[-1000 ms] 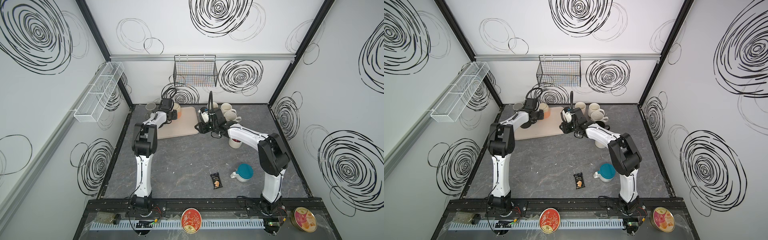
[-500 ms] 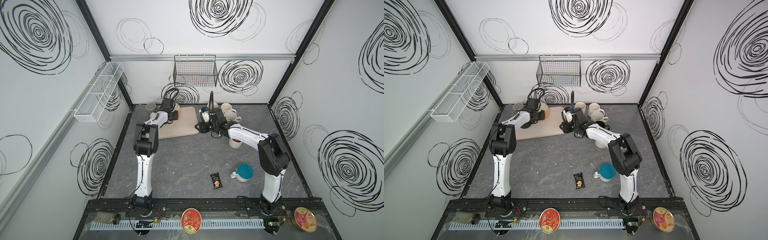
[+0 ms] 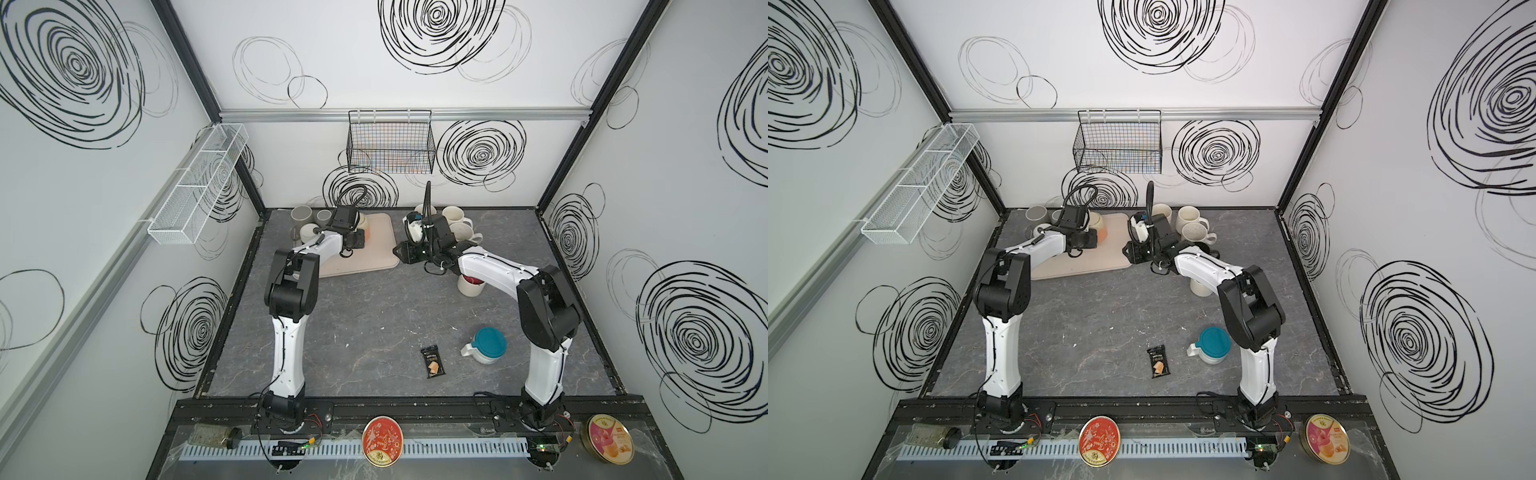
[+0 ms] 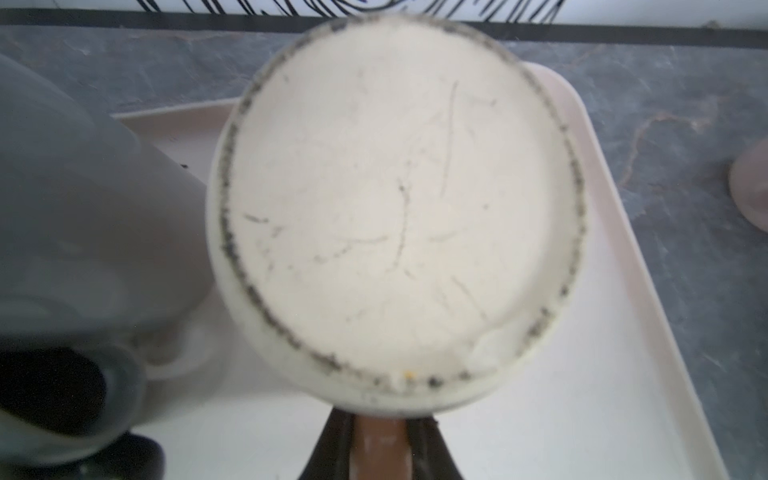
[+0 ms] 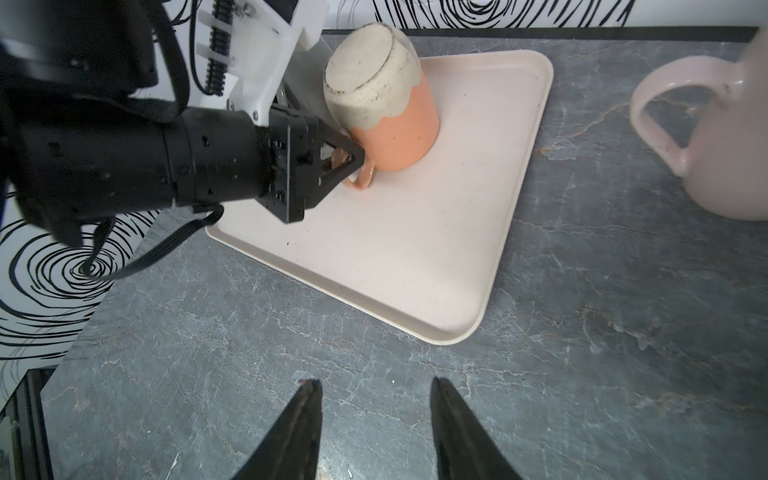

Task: Turn the mug right side up

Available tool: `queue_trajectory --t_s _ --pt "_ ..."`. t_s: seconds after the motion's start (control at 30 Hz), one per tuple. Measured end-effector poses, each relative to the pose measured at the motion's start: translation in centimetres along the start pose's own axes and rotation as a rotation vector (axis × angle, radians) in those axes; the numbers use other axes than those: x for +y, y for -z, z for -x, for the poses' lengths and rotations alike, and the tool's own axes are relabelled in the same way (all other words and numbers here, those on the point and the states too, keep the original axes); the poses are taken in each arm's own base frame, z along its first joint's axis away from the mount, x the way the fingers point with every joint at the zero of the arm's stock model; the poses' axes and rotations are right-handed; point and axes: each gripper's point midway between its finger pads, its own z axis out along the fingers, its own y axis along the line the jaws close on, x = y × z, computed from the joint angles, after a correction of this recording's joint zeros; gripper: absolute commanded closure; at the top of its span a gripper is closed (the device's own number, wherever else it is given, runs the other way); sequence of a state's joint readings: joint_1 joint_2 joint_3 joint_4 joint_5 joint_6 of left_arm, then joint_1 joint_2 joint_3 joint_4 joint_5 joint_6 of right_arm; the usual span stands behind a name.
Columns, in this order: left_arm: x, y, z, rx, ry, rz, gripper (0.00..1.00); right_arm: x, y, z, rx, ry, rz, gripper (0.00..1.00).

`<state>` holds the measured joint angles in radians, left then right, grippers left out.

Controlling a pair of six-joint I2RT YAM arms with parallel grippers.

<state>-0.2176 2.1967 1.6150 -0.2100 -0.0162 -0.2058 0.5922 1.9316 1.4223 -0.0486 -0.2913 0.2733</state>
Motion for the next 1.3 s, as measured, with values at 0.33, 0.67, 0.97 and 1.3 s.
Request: queue_trajectory --t_s 0.33,0.67,0.97,1.3 --pt "-8.1 2.2 -6.4 0.072 -0.009 -0.1 0.52 -0.8 -0.1 -0.5 0.028 -0.053 -0.049 0.52" --pt "-7.8 6.2 -6.9 0.015 0.094 -0.137 0.49 -0.9 -1.2 -0.1 0.067 -0.062 -0.111 0.51" --pt "-5.9 12.1 -9.0 -0.075 0.164 -0.167 0.49 2.0 -4.7 -0.4 0.13 -0.015 -0.113 0.36" --pt "-2.7 13.6 -14.2 -0.042 0.219 -0.128 0.49 0.8 -8.5 -1.9 0.231 0.005 -0.206 0.42"
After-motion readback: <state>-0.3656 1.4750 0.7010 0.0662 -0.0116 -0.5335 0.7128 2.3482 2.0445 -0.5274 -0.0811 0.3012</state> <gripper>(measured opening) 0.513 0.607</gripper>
